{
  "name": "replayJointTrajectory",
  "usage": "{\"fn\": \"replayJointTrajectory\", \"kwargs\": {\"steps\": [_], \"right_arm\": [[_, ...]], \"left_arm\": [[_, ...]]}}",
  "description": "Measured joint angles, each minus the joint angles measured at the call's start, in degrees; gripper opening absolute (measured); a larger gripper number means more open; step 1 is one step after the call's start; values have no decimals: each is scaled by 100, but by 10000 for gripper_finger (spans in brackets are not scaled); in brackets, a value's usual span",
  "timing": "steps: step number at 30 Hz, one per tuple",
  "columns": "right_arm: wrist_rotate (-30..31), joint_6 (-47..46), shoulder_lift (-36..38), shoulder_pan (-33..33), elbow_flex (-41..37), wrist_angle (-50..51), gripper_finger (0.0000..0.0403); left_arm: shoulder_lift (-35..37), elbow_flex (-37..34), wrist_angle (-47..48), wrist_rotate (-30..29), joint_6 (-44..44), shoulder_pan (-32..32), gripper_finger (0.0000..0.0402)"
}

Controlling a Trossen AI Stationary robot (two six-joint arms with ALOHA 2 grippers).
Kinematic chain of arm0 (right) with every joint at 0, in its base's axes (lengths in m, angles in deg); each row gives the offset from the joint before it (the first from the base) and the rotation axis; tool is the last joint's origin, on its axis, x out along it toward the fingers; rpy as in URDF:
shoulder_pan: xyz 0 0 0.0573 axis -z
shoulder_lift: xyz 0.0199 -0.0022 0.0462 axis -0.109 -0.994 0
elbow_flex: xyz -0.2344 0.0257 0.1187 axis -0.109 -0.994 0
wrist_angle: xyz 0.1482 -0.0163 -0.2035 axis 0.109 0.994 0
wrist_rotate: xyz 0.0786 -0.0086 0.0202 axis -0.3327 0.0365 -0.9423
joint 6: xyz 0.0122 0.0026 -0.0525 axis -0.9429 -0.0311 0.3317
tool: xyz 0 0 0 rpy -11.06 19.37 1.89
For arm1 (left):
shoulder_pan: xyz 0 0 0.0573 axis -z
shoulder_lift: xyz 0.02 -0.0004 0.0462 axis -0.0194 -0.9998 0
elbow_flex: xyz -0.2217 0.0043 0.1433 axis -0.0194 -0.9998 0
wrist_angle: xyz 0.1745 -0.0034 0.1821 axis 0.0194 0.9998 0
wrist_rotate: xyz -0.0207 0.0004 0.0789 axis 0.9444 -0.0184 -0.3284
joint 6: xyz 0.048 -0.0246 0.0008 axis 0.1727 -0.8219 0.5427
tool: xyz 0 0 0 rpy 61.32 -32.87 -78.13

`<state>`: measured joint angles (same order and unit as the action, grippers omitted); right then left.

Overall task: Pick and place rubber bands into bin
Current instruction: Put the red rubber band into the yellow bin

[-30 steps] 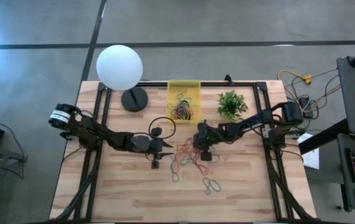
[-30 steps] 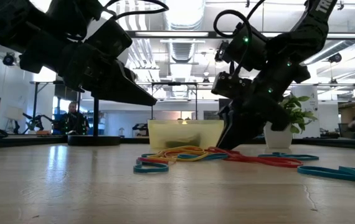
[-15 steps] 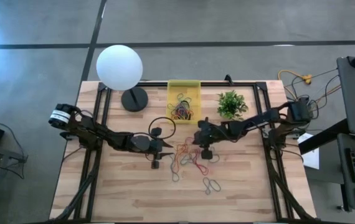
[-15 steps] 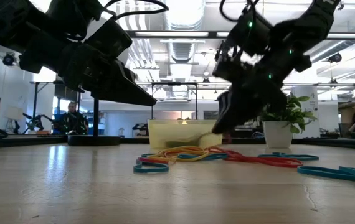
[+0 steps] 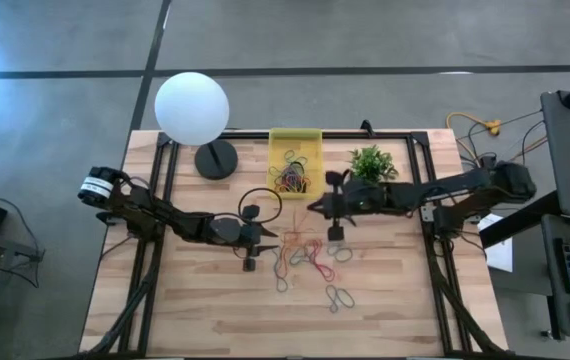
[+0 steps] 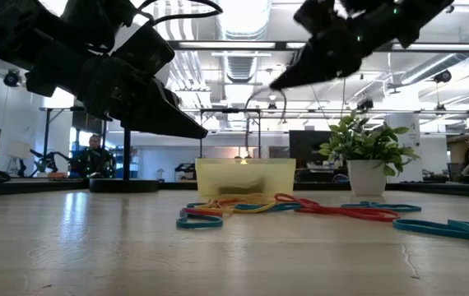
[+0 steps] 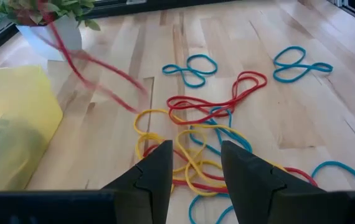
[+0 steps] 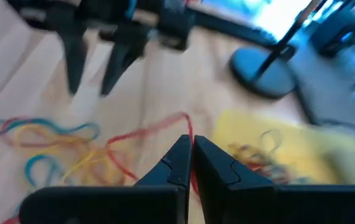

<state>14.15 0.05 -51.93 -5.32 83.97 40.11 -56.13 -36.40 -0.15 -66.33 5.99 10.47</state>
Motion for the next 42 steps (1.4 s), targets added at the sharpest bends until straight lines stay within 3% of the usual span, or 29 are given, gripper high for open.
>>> {"fn": "replayJointTrajectory", "kwargs": {"steps": [8, 15, 25, 35, 42], "right_arm": [[17, 662, 367, 512, 341, 2, 8], [-91, 938, 118, 1216, 764, 2, 8], [-983, 795, -976, 2039, 1333, -7, 8], [-1127, 660, -2498, 2282, 2062, 200, 8], [-1121, 301, -2835, 2407, 2490, 1175, 9]], "left_arm": [[0, 7, -11, 0, 0, 1, 121], [0, 9, -5, 0, 0, 0, 121], [0, -4, 54, -1, 0, 0, 121], [0, -4, 47, -9, 0, 1, 121], [0, -10, 48, -14, 0, 1, 121]]}}
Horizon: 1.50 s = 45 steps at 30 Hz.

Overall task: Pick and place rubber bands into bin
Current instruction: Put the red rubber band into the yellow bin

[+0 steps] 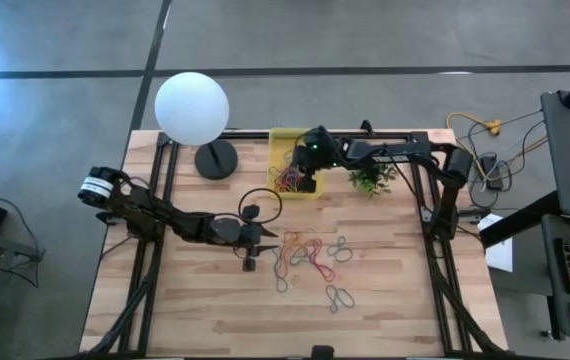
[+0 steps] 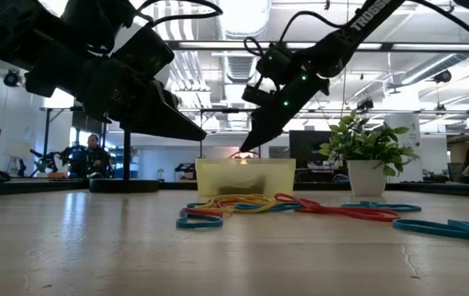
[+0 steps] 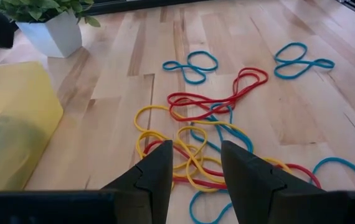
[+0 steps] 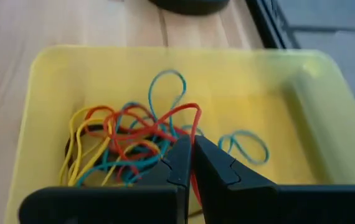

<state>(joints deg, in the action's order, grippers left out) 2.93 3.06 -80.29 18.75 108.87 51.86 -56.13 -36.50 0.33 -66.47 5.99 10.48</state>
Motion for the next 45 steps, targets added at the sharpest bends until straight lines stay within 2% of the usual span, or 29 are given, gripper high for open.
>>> {"fn": "replayJointTrajectory", "kwargs": {"steps": [5, 13, 18, 20, 23, 30, 36, 45], "right_arm": [[-279, -5, 213, 59, -2, 604, 25], [-422, -112, 489, 55, -104, 834, 113], [-1608, 17, 658, -9, -206, 1226, 142], [-2066, 108, 763, -107, -348, 1294, 145], [-2421, 251, 942, -345, -713, 1312, 144], [-2446, 202, 1209, -1085, -1689, 1225, 132], [-2429, -341, 1215, -1725, -2358, 90, 122], [-2358, -897, 1213, -2339, -2511, -1169, 118]], "left_arm": [[0, -6, -3, -36, 2, 0, 121], [0, 25, -10, -38, -2, 0, 121], [0, 27, -59, -8, -141, 4, 121], [0, 25, -53, 51, -149, 4, 121], [0, 25, -40, 113, -146, 7, 121], [0, 16, -49, 63, -3, 2, 121], [0, 16, -47, 26, 26, -11, 121], [-2, 15, -51, -21, 20, -13, 121]]}}
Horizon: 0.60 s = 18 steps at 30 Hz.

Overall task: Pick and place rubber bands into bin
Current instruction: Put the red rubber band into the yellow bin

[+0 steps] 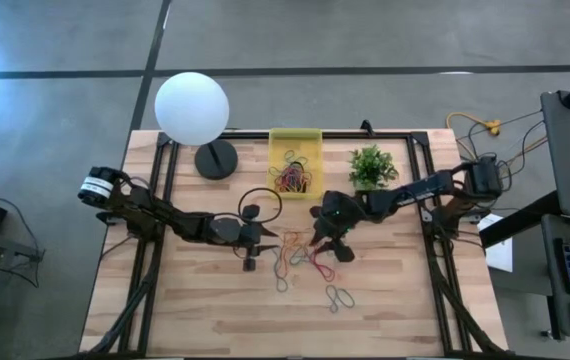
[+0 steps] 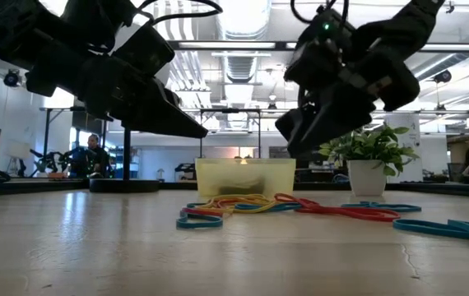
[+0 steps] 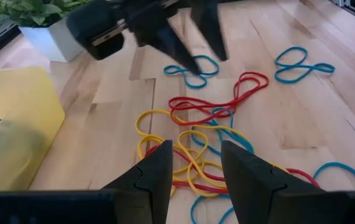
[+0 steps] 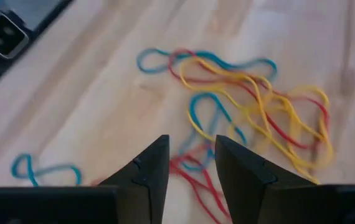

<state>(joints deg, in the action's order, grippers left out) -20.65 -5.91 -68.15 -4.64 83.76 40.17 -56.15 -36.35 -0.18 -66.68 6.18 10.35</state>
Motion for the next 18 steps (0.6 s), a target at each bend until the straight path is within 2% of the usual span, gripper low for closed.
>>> {"fn": "replayJointTrajectory", "kwargs": {"steps": [5, 13, 18], "right_arm": [[499, -285, -35, -239, -4, -66, 114], [2182, -1533, -240, -667, -9, -198, 101], [2400, -1864, -240, -912, -7, -321, 91]], "left_arm": [[0, -6, 2, -32, -4, 0, 121], [-1, -7, 4, -30, -13, 2, 121], [-1, -7, 4, -30, -13, 2, 121]]}}
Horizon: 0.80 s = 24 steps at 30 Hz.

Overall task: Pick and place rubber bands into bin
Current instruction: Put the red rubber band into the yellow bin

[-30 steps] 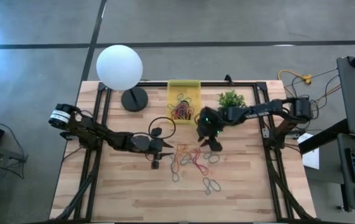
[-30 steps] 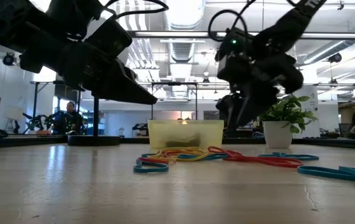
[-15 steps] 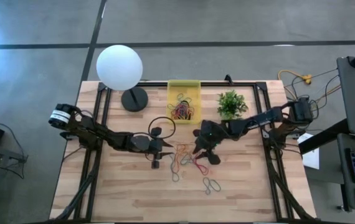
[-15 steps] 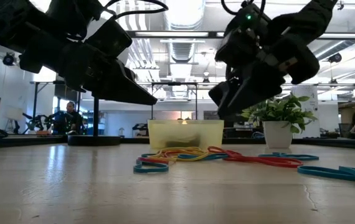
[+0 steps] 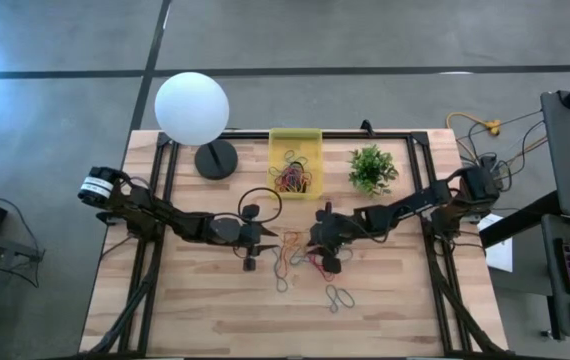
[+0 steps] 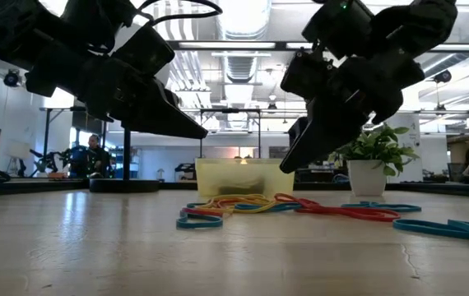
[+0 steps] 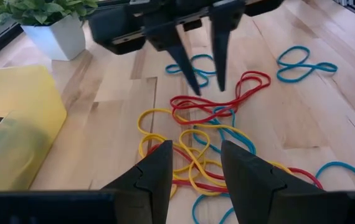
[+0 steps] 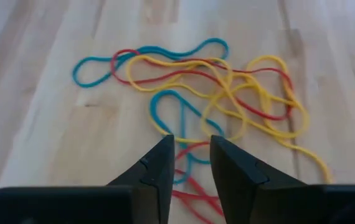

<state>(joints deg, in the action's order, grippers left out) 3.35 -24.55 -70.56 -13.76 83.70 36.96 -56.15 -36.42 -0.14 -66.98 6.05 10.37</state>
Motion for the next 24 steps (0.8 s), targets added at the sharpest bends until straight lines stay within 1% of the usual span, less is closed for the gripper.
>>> {"fn": "replayJointTrajectory", "kwargs": {"steps": [4, 13, 16, 24], "right_arm": [[66, -138, -32, -188, 2, -92, 86], [933, -255, -44, -478, -6, -81, 85], [1044, -368, -120, -512, -38, -64, 83], [1053, -521, -341, -577, -43, -241, 77]], "left_arm": [[0, 2, -4, 0, 0, 0, 121], [0, 8, -2, -11, -4, 0, 121], [0, 13, -4, -22, -4, 0, 121], [0, 11, -2, -20, -7, 0, 121]]}}
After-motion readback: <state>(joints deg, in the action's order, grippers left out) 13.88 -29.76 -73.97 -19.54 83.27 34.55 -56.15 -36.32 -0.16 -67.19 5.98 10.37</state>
